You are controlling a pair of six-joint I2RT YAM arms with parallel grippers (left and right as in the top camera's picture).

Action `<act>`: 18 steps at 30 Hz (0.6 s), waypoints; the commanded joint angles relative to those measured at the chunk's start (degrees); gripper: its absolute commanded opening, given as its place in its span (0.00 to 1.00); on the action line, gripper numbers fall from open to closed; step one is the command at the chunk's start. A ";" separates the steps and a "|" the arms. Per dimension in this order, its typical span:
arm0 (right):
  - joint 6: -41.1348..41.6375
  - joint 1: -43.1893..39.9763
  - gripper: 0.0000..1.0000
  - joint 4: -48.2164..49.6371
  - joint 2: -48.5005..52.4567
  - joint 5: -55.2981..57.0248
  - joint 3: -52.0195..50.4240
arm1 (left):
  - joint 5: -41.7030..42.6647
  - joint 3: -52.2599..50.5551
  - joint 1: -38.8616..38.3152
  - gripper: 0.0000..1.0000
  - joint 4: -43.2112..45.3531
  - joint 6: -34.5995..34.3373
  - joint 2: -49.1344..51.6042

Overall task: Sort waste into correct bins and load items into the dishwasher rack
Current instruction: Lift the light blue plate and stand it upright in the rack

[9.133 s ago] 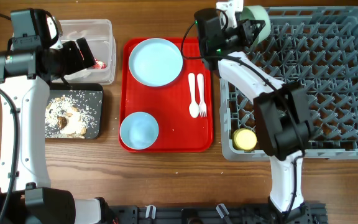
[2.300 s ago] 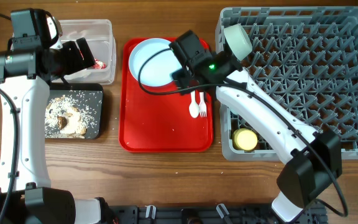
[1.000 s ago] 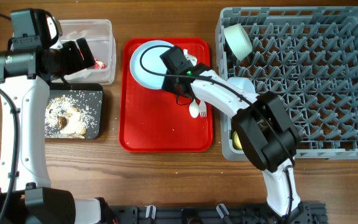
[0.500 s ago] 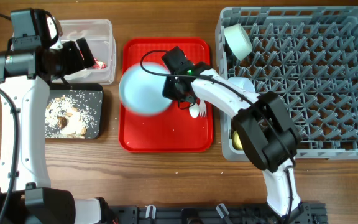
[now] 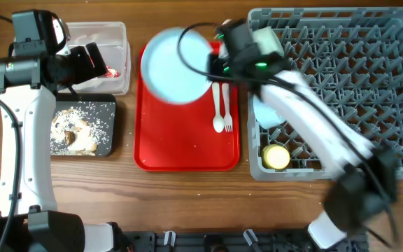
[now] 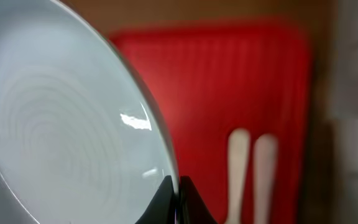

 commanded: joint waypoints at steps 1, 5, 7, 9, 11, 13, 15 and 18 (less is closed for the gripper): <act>-5.31 -2.45 0.04 -2.01 -11.91 21.55 0.70 | -0.79 0.33 0.15 1.00 0.15 0.70 0.11; -10.56 -2.58 0.04 -5.84 -16.09 47.12 0.70 | -0.79 0.33 0.15 1.00 0.15 0.70 0.11; -11.10 -2.67 0.04 -9.07 -15.69 62.10 0.44 | -0.79 0.33 0.15 1.00 0.15 0.70 0.11; -12.48 -3.23 0.04 -10.27 -14.69 68.81 -0.31 | -0.79 0.33 0.15 1.00 0.15 0.70 0.11; -16.06 -4.24 0.04 -10.16 -13.33 70.58 -0.90 | -0.79 0.33 0.15 1.00 0.15 0.70 0.09; -17.29 -5.75 0.04 -10.16 -11.39 71.41 -1.03 | -0.79 0.33 0.15 1.00 0.15 0.70 0.11; -16.92 -7.98 0.04 -9.38 -8.98 73.53 -1.03 | -0.79 0.33 0.15 1.00 0.15 0.70 0.11; -16.94 -10.71 0.04 -6.82 -6.29 74.86 -1.03 | -0.79 0.33 0.15 1.00 0.15 0.70 0.09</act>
